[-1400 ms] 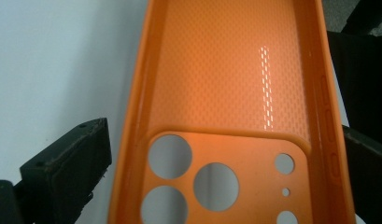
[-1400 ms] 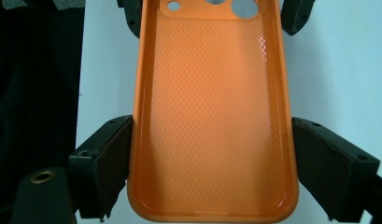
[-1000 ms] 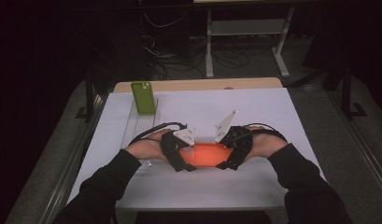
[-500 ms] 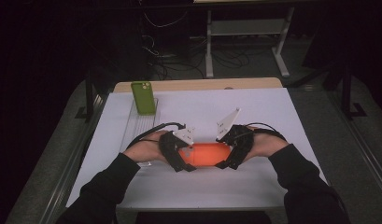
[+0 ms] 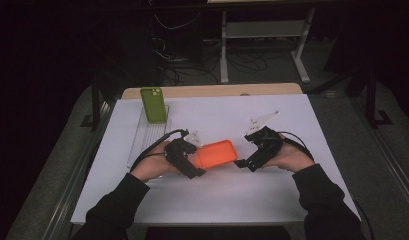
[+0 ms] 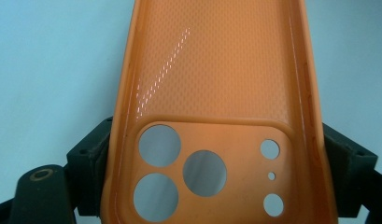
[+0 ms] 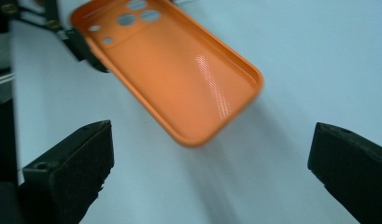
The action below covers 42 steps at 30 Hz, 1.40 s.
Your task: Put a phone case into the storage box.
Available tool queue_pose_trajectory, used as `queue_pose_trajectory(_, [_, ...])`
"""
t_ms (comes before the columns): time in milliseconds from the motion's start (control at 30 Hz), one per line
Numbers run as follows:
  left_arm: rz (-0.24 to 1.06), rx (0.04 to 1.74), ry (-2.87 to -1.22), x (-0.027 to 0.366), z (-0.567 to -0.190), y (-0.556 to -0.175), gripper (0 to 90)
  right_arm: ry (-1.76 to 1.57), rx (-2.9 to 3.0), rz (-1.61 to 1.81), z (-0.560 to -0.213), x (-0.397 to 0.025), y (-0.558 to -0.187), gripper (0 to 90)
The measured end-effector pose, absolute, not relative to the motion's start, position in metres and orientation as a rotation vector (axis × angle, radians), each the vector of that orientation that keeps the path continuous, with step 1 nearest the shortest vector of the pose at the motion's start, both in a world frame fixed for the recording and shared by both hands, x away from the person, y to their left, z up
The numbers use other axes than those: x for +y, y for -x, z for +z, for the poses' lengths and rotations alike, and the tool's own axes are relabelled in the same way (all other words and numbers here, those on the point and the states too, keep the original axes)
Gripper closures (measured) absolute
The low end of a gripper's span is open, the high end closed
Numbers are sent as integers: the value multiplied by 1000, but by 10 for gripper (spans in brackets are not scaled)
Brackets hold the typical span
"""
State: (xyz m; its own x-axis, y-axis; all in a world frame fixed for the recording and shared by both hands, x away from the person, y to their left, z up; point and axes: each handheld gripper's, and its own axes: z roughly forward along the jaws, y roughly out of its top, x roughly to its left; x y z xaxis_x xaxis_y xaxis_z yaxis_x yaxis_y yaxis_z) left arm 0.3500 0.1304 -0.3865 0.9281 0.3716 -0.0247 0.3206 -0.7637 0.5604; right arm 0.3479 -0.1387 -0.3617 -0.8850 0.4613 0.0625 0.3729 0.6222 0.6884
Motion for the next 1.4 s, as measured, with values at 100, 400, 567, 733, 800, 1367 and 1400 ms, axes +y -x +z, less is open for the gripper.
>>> queue_pose_trajectory(100, [116,549,-2503,130,-387,-352,157,-819,2647,1152,-367,-143,-347,0])
queue_pose_trajectory(400, [129,695,-2479,132,-388,-354,156,-1058,2510,1211,-389,-152,-328,0])
queue_pose_trajectory(567, [126,710,-2479,136,-389,-353,155,-1130,2453,1251,-401,-151,-320,0])
queue_pose_trajectory(733, [127,703,-2475,137,-389,-354,155,-1101,2420,1262,-410,-142,-321,0])
queue_pose_trajectory(800, [132,700,-2472,138,-388,-354,155,-1093,2407,1263,-412,-140,-321,0])
queue_pose_trajectory(1367, [125,686,-2484,137,-388,-354,155,-840,2361,1055,-417,-129,-315,0])
queue_pose_trajectory(1400, [122,687,-2484,137,-389,-354,155,-828,2357,1040,-416,-128,-315,0])
